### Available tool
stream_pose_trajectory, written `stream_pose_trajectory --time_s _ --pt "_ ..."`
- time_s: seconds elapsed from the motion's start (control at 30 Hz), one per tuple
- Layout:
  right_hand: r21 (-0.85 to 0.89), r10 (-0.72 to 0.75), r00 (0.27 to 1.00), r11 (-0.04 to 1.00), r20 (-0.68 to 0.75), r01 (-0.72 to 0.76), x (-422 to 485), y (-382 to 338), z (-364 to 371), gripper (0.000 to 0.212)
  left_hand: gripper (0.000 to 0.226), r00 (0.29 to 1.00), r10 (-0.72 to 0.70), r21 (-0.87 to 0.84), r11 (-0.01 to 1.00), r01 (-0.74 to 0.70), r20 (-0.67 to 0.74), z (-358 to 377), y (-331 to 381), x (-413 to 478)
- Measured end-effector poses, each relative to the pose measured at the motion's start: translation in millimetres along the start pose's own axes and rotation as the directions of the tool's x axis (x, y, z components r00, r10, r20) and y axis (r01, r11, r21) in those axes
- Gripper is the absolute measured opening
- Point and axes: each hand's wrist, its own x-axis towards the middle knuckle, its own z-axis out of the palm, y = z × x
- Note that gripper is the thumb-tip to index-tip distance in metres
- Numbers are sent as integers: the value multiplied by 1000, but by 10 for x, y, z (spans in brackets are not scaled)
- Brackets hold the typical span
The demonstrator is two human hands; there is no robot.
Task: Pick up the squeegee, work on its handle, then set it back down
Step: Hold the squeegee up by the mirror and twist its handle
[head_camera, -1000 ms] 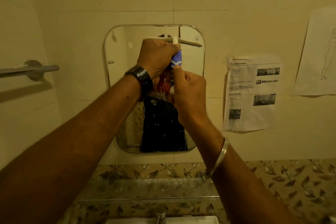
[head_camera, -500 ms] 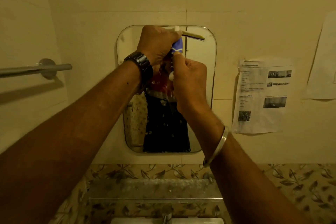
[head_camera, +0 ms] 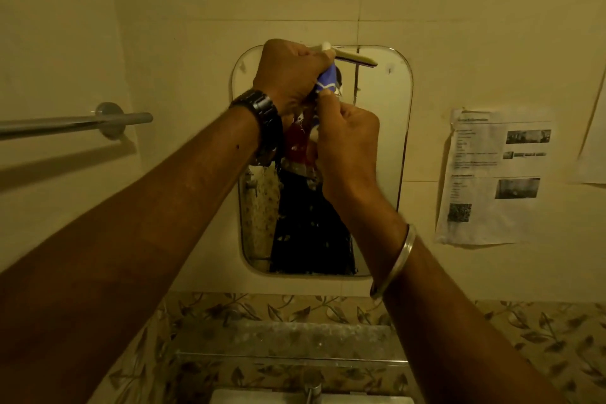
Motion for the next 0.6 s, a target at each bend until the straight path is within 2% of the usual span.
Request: stream_pose_trajectory --time_s 0.3,0.4,0.5,0.6 --pt "-15 30 999 999 44 -29 -462 366 113 44 26 995 -91 32 995 90 39 -177 -445 -411" --pt "9 34 998 999 47 -35 -410 258 142 43 21 995 -98 -36 994 99 23 -225 -363 -375" --pt "-4 -14 999 1000 38 14 -174 60 228 39 35 997 -74 -89 993 72 -12 -275 -151 -146" --pt "-8 -16 1000 1000 12 16 -9 -46 337 41 48 998 -52 -72 996 49 -41 -326 -136 95"
